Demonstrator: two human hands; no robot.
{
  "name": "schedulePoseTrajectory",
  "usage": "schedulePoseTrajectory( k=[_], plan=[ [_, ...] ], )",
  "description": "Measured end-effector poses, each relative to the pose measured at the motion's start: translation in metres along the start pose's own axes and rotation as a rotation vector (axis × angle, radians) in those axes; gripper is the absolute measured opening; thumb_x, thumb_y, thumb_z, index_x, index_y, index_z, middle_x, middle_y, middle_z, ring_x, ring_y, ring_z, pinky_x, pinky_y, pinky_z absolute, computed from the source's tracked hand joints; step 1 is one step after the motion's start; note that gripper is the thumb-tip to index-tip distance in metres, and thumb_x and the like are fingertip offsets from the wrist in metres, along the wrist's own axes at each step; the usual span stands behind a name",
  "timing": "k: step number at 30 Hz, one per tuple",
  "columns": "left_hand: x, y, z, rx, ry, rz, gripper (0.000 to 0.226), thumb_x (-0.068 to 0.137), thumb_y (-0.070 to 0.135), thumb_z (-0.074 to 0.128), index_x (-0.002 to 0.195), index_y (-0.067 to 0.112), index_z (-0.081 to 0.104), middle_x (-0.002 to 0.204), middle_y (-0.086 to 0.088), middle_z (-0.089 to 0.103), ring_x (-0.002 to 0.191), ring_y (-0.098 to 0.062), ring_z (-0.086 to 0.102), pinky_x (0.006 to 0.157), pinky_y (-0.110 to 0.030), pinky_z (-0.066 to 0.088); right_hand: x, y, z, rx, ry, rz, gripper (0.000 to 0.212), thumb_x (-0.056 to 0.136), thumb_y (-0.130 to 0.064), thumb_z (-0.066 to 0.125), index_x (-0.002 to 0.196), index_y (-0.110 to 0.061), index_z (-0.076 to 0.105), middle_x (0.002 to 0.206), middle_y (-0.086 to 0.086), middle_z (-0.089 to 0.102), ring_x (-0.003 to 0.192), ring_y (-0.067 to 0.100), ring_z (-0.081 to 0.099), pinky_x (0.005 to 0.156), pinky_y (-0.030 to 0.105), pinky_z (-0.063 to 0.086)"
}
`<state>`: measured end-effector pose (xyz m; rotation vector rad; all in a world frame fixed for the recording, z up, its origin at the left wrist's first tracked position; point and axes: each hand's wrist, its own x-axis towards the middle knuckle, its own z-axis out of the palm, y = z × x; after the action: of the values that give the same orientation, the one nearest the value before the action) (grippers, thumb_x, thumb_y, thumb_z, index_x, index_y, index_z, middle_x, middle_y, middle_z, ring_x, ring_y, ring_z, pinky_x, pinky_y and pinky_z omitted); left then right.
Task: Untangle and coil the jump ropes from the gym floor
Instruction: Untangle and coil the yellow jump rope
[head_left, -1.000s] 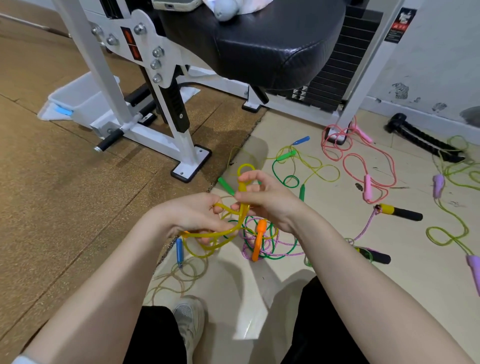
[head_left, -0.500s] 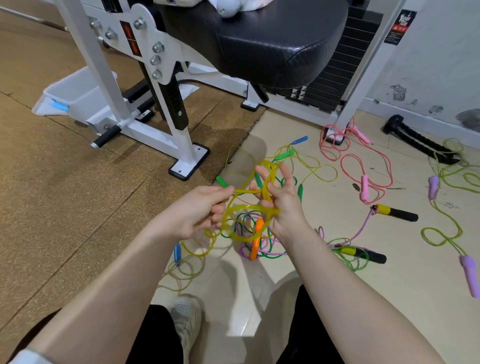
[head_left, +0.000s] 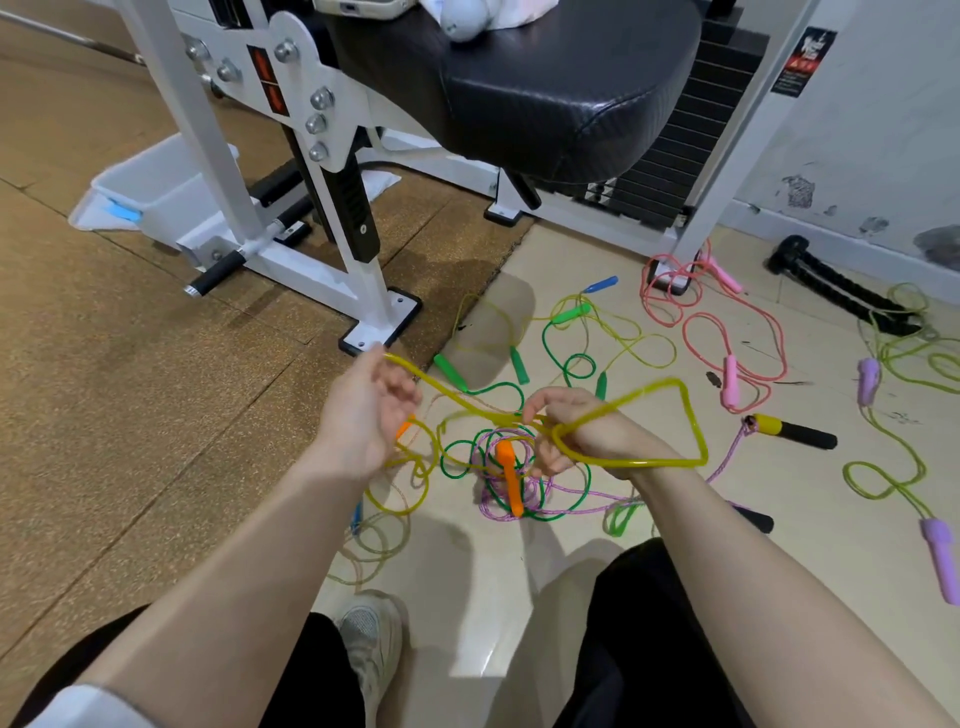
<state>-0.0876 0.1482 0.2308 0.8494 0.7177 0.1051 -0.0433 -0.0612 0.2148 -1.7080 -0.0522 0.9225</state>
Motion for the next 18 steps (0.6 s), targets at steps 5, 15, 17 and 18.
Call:
schedulePoseTrajectory(
  k=[5,15,17,18],
  plan=[
    [0.017,0.015,-0.015,-0.234,0.053,0.155,0.037,0.103,0.027,0.028,0.135,0.008,0.03,0.122,-0.01,0.062,0.115,-0.02,0.058,0.107,-0.035,0.039,-0.004,0.017,-0.018,0.61,0.011,0.062,0.038,0.088,-0.008,0.032,0.079,-0.001,0.069,0.071,0.022,0.069,0.062,0.029,0.07,0.05,0.027,0.057],
    [0.032,-0.044,-0.039,1.747,0.052,0.584,0.084,0.086,0.03,0.063,0.144,0.005,0.008,0.119,-0.007,0.056,0.119,-0.025,0.051,0.112,-0.052,-0.003,0.012,0.02,-0.01,0.685,0.279,-0.057,0.021,0.094,-0.013,0.048,0.086,0.0,0.062,0.06,0.003,0.066,0.059,0.018,0.065,0.048,0.016,0.051],
    [0.035,-0.048,-0.038,1.948,0.092,0.601,0.069,0.089,0.029,0.058,0.139,0.007,0.016,0.113,-0.007,0.061,0.109,-0.026,0.057,0.11,-0.047,0.015,0.02,0.018,-0.008,0.468,0.443,-0.05,0.03,0.1,-0.027,0.041,0.094,-0.004,0.059,0.043,-0.007,0.043,0.044,0.012,0.044,0.037,0.015,0.035],
    [0.036,-0.049,-0.035,1.983,0.086,0.572,0.057,0.091,0.026,0.054,0.134,0.007,0.021,0.108,-0.007,0.063,0.104,-0.027,0.059,0.102,-0.042,0.027,0.025,0.017,-0.008,0.459,0.476,-0.05,0.031,0.101,-0.029,0.039,0.098,-0.005,0.058,0.044,-0.007,0.04,0.044,0.011,0.042,0.039,0.016,0.035]
  ],
)
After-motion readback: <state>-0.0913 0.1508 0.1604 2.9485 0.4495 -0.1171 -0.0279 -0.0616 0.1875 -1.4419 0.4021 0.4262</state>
